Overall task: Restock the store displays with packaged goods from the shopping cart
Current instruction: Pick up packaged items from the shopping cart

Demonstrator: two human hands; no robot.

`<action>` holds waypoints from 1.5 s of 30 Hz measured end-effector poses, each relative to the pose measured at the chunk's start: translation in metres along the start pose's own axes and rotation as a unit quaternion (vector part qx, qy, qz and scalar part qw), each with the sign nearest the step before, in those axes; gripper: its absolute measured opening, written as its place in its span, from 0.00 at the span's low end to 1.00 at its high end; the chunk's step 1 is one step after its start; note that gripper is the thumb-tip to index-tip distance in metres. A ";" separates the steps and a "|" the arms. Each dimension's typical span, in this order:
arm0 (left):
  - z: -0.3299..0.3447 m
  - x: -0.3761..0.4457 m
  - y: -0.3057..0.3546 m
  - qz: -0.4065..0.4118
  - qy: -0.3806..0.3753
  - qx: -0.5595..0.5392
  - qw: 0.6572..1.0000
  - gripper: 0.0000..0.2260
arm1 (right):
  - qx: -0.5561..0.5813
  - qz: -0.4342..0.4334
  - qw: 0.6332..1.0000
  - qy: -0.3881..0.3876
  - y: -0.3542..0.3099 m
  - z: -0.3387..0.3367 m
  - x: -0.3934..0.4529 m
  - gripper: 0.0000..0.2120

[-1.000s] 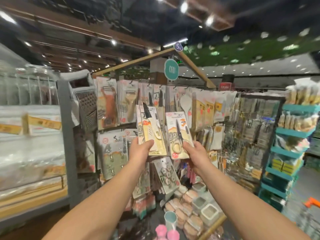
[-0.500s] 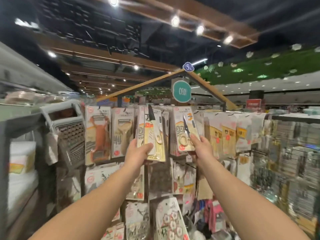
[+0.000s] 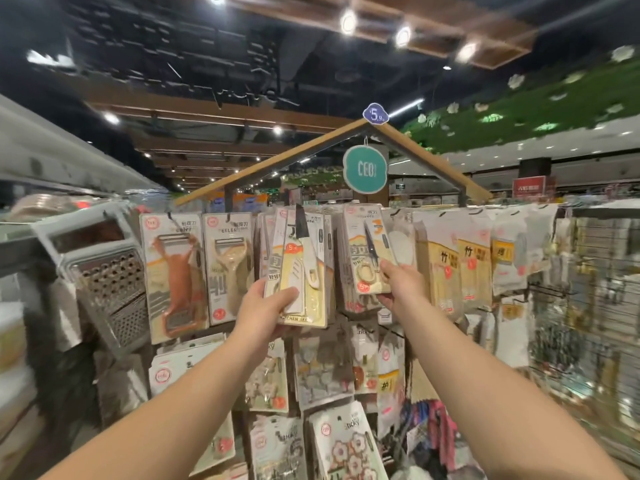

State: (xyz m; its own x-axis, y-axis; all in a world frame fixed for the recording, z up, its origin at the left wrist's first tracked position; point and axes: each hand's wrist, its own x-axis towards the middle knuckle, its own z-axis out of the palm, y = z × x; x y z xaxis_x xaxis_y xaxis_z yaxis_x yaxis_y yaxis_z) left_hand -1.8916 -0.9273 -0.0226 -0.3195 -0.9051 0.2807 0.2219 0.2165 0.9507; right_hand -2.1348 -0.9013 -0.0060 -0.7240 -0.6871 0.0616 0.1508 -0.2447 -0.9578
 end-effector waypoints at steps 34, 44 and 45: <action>0.032 -0.066 -0.057 -0.033 0.058 -0.046 0.997 0.13 | -0.081 -0.008 0.984 -0.157 0.044 -0.015 -0.082 0.16; -0.019 -0.077 -0.035 0.031 0.097 0.026 0.994 0.17 | -0.058 -0.086 0.991 -0.088 0.051 -0.020 -0.091 0.27; -0.020 -0.075 -0.032 0.033 0.094 0.031 0.995 0.21 | -0.070 -0.096 0.988 -0.098 0.054 -0.018 -0.086 0.31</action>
State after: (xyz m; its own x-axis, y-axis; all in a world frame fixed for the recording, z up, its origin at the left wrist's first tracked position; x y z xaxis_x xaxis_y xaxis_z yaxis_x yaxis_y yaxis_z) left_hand -1.8568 -0.8737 -0.0769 -0.1270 -0.9393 0.3187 0.1776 0.2945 0.9390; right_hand -2.0762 -0.8428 -0.0682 -0.5843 -0.7598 0.2851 -0.0805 -0.2953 -0.9520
